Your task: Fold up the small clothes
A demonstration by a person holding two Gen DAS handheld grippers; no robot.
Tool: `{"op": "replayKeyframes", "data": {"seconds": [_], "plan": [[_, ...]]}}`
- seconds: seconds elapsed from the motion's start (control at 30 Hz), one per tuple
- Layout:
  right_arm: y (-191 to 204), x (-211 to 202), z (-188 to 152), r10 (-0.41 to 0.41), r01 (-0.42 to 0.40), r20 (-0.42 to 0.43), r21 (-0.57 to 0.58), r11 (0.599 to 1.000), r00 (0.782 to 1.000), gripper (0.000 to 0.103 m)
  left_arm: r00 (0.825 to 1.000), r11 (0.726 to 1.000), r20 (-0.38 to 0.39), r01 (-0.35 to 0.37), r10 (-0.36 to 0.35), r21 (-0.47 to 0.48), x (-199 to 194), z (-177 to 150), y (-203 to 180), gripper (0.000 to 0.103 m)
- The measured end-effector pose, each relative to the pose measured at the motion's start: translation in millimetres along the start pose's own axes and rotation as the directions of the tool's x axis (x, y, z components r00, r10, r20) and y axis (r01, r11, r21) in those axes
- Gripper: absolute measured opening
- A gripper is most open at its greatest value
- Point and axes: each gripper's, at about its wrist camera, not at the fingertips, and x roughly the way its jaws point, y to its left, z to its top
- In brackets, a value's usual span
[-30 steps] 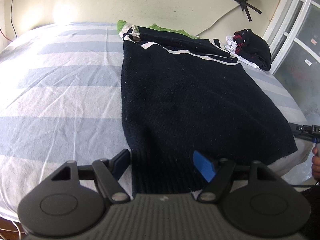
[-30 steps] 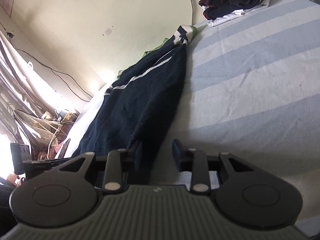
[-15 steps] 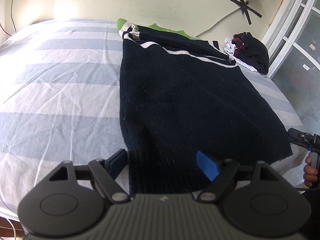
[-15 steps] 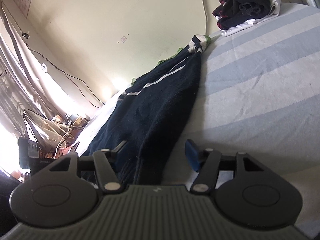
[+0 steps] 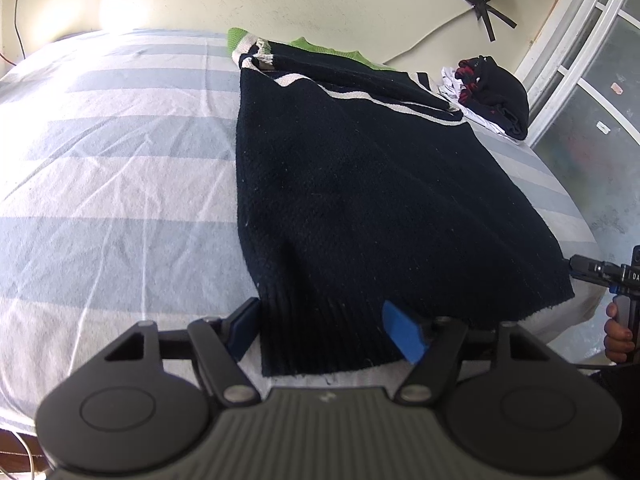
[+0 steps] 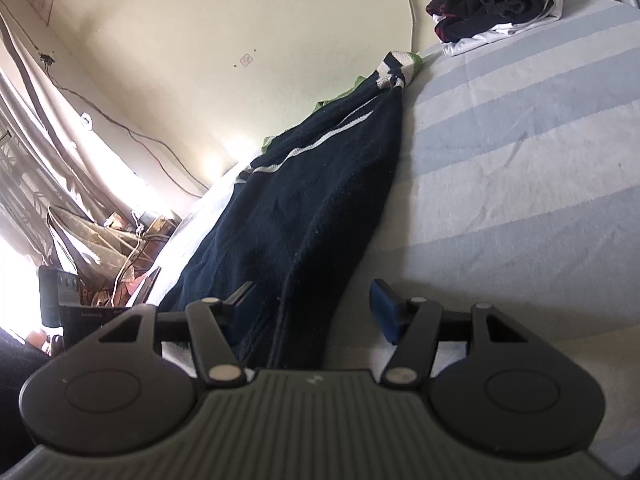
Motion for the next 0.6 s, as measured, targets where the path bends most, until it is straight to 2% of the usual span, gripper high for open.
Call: {"op": "replayKeyframes", "data": {"seconds": [0.13,0.23,0.27,0.4,0.6], "plan": [[8.3,1.0,-7.9,0.026,-0.029,-0.072,-0.040,0.999,0.997,0.056,0.997,0.997,-0.018,0.071,-0.072,-0.037,0.8,2.0,5.3,0.037],[15.1,9.5,-9.9,0.044,-0.051,-0.095,-0.066,0.997,0.994,0.054,0.998,0.996,-0.018,0.062,-0.064,-0.057,6.8,2.6,7.6,0.021],[17.2,13.2,-10.1,0.050,-0.057,-0.100,-0.072,0.996,0.994,0.050,0.998,0.995,-0.017,0.066,-0.067,-0.069,7.6,3.0,8.6,0.020],[22.9,24.4,-9.9,0.016,-0.030,-0.114,-0.123,0.992,0.993,0.022,0.997,0.993,-0.010,0.074,-0.076,-0.093,6.9,2.1,11.9,0.018],[27.0,22.2,-9.2,0.003,-0.014,-0.063,-0.162,0.987,0.998,0.017,0.994,0.986,0.016,0.110,-0.109,-0.126,2.5,3.0,16.4,0.018]]}}
